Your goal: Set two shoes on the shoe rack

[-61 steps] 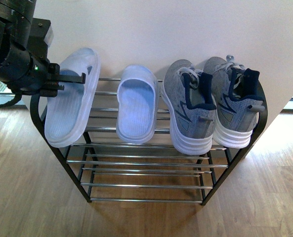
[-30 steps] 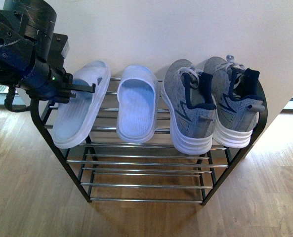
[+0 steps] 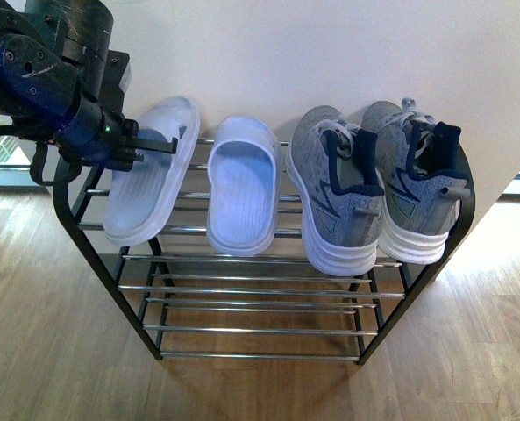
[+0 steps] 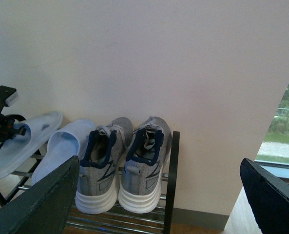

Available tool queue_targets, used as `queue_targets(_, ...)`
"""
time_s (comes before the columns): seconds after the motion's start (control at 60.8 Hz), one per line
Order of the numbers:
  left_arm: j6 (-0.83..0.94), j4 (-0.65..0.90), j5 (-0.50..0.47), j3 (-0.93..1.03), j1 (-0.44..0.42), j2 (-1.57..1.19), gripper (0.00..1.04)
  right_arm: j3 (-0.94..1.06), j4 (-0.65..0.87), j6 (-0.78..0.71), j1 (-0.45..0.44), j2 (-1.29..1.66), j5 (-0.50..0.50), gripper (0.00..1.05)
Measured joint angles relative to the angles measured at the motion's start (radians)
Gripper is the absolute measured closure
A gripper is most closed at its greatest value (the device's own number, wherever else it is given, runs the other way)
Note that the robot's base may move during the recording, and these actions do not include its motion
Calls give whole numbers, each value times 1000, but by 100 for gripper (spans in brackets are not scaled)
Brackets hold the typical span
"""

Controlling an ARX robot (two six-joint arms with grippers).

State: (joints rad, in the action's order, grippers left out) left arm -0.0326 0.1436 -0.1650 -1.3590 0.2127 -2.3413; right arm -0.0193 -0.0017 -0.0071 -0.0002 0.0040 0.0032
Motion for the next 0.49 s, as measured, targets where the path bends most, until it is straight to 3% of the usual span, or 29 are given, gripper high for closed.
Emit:
queue_targets(0.164,-40,-16,71,14,3,15,51,0,0,0,0,0,0,9)
queue_targets(0.296,-75,-31,112,51,5,63,34,0,0,0,0,0,0,9)
queue_targets(0.378,-120,-71,160,102,7,162,14,0,0,0,0,0,0,9)
queue_targets(0.428,-140,-93,176,120,9,205,8,0,0,0,0,0,0,9)
queue_targets(0.493,-159,-109,176,156,14,276,10,0,0,0,0,0,0,9)
